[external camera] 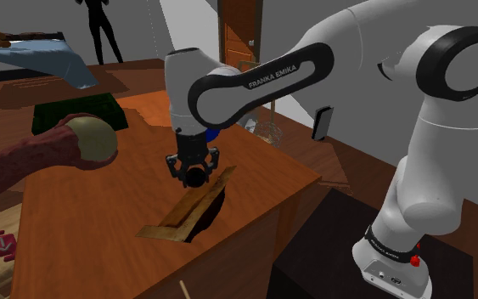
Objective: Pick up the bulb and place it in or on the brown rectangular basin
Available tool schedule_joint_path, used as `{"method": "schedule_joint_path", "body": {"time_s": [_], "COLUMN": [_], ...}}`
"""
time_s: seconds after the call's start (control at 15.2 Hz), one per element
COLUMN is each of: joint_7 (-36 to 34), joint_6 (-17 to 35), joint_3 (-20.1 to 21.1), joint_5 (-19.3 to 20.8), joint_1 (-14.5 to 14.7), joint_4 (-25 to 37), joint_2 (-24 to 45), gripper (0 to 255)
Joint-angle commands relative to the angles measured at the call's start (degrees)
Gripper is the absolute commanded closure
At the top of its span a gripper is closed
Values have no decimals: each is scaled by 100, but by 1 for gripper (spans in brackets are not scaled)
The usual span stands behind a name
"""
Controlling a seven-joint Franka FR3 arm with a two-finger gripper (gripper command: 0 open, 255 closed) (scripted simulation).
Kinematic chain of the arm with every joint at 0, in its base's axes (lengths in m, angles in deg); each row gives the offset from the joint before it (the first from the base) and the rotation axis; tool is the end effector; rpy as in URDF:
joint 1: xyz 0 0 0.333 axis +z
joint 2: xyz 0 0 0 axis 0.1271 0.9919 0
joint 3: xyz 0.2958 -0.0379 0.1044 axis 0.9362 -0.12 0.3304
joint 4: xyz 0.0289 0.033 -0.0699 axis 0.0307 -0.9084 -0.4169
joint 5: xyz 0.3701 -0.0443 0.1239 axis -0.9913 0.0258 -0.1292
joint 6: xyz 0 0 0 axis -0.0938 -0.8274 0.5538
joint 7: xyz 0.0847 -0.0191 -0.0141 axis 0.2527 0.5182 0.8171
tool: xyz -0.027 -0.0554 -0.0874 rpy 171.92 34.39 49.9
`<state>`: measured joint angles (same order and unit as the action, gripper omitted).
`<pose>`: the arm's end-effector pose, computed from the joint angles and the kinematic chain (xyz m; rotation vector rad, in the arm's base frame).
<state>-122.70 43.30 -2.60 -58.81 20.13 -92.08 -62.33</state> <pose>0.4872 0.3478 0.4550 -3.0285 0.6509 0.0614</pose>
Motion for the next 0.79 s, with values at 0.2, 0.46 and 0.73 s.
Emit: {"method": "schedule_joint_path", "body": {"time_s": [0.2,0.46,0.73], "joint_7": [-9,-9,-9], "joint_6": [194,194,194], "joint_3": [0,0,0], "joint_5": [16,16,16], "joint_1": [6,6,6], "joint_4": [-156,-156,-156], "joint_2": [36,37,37], "gripper": [255,255,0]}}
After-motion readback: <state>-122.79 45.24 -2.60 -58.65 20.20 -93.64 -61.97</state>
